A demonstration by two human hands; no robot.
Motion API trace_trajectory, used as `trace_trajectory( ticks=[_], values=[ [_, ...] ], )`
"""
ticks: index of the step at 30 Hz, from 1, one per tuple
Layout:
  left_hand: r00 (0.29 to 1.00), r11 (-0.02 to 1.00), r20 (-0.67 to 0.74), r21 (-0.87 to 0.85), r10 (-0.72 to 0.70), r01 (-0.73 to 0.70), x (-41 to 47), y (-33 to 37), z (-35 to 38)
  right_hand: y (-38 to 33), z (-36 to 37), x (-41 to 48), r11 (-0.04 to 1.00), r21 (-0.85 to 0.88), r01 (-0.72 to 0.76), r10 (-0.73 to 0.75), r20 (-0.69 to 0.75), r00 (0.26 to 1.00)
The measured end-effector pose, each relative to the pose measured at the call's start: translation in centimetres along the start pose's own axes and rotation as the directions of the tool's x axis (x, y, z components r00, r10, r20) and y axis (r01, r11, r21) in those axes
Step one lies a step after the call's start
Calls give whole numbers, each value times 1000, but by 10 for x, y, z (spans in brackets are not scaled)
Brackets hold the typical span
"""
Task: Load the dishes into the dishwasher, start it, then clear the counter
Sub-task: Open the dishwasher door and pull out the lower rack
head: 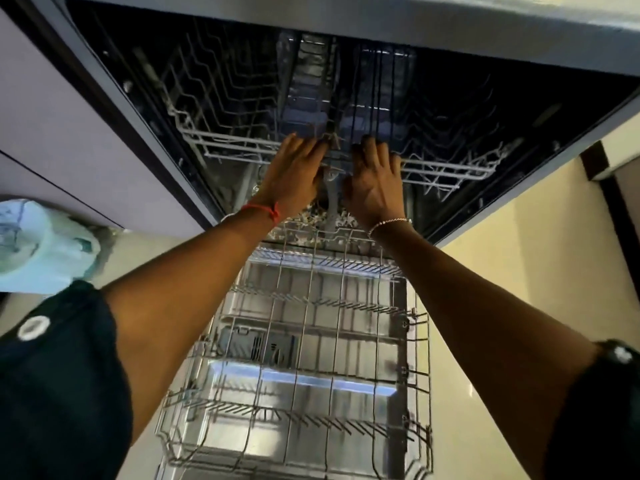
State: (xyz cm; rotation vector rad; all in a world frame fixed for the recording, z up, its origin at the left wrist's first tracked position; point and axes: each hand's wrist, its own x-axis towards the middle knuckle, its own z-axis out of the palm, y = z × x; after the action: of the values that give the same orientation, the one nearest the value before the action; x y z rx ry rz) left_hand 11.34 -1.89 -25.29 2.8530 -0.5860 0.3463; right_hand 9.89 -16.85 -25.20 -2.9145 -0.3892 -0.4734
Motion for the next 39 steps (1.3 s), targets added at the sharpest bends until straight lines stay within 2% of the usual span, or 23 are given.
trace_trajectory(
  ticks=[8,14,18,21,25,29,31,34,39],
  values=[
    [994,987,-47,-132,-100,93,-10,15,-11,-8,-24,0,984,158,-83,60,149,987],
    [988,970,-102,-227,-117,91,-68,44,-35,-24,-47,-54,969,235,-72,43,127,991],
    [984,971,-136,-226,-114,81,-127,64,-46,-46,-66,-108,954,292,-65,36,106,994],
    [989,963,-91,-254,-117,91,-171,79,-61,-65,-83,-152,939,330,-95,58,119,991],
    [993,961,-28,-254,-115,105,-218,100,-83,-80,-106,-197,938,309,-159,88,230,969],
    [965,949,183,-221,-186,225,-258,120,-101,-94,-127,-235,949,266,-169,67,353,933],
    [952,955,240,-182,-188,234,-278,128,-111,-101,-135,-255,946,266,-183,68,390,918],
    [942,956,282,-175,-181,236,-307,139,-121,-110,-144,-285,939,279,-200,69,417,906],
    [954,928,262,-297,-146,223,-350,154,-136,-127,-156,-326,932,264,-247,105,456,884]
  ],
)
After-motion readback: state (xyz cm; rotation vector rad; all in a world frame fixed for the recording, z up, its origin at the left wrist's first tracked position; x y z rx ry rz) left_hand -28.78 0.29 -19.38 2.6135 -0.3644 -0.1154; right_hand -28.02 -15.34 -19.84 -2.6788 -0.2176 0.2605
